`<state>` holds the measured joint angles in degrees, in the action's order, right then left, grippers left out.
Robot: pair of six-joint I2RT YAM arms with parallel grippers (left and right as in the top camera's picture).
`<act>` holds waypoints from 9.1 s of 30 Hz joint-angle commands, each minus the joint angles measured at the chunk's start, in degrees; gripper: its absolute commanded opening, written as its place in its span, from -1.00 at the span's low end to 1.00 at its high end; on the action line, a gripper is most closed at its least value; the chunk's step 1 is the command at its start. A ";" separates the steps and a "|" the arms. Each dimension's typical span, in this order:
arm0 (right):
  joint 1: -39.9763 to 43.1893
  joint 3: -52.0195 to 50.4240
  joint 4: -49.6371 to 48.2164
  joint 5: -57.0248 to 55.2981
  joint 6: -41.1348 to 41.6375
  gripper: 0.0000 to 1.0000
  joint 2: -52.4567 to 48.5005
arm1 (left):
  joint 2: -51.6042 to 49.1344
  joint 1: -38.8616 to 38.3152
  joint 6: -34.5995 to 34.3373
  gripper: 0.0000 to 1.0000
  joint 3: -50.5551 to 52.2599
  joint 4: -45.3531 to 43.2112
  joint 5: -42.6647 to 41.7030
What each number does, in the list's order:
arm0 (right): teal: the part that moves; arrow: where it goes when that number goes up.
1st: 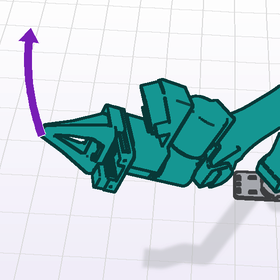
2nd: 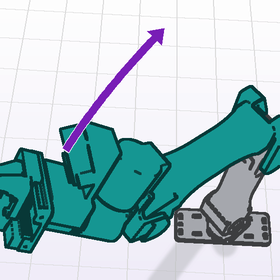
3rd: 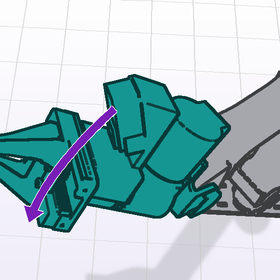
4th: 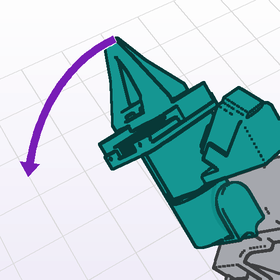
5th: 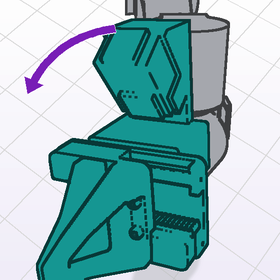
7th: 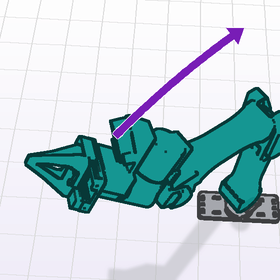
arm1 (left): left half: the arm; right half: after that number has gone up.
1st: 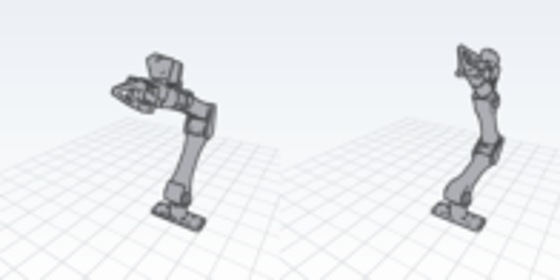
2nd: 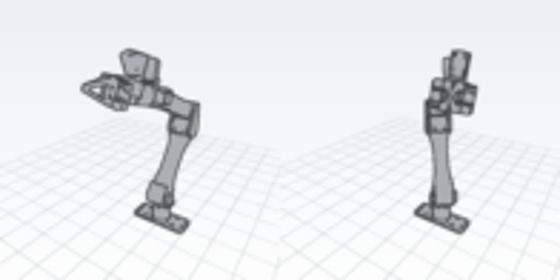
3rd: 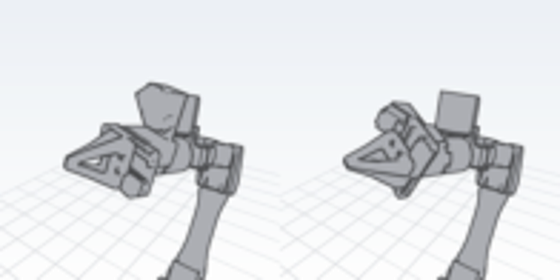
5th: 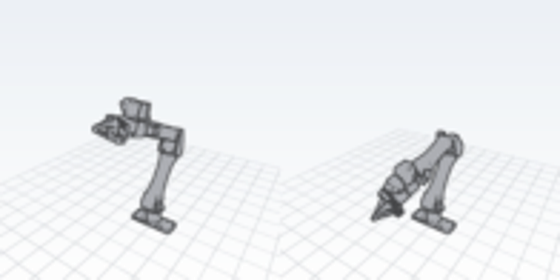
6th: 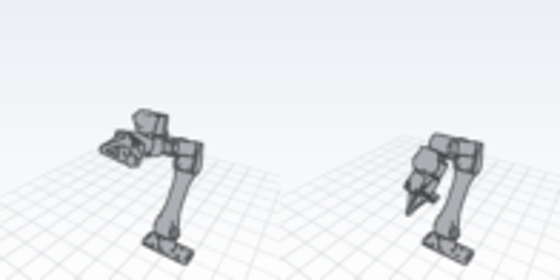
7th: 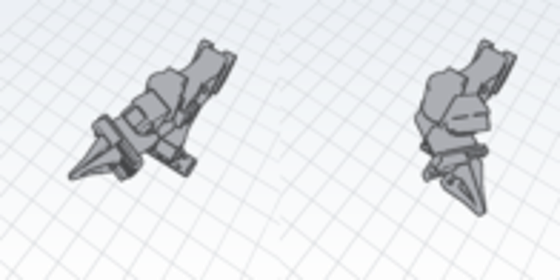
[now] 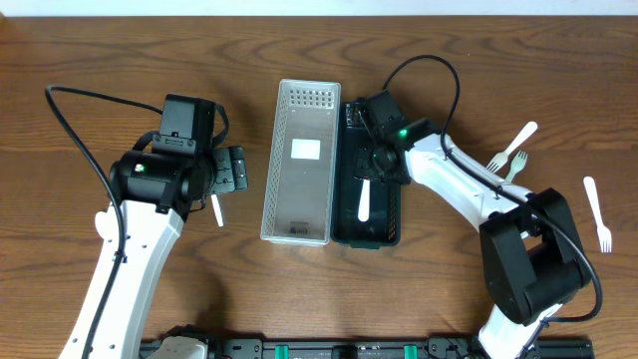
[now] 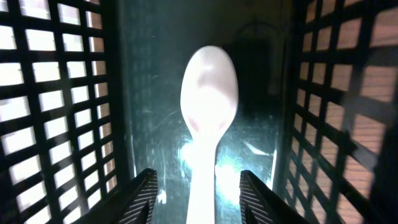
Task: Pack container
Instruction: 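Carry the spoon into the black basket and release it, then move the right gripper to a white fork and grasp it, then place the fork into the black basket beside the spoon, then move the right gripper to the second white fork and grasp it, then place the second fork into the black basket and release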
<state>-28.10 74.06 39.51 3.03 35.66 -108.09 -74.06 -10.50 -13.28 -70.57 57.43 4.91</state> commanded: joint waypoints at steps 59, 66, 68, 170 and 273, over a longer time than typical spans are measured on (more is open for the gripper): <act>44.96 1.46 2.29 -5.62 -17.11 0.50 -8.85 | -0.33 0.20 0.09 0.84 -0.92 0.15 0.52; 44.96 1.46 0.50 -5.62 -17.14 0.00 -8.85 | -0.33 0.20 0.09 0.84 -0.92 0.15 0.52; 44.96 1.46 0.52 -5.60 -17.11 -0.09 -8.85 | -0.33 0.20 0.09 0.84 -0.92 0.13 0.52; 37.35 16.35 11.45 -8.57 3.26 0.55 -12.46 | -0.44 0.20 -3.17 0.84 -0.92 0.66 0.48; -4.15 12.79 21.05 -4.46 -4.04 0.20 -4.07 | -0.44 0.20 -3.13 0.84 -0.92 1.03 0.52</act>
<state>-31.64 86.80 60.51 -1.45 31.29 -111.90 -74.15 -10.50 -16.32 -70.57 58.28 4.91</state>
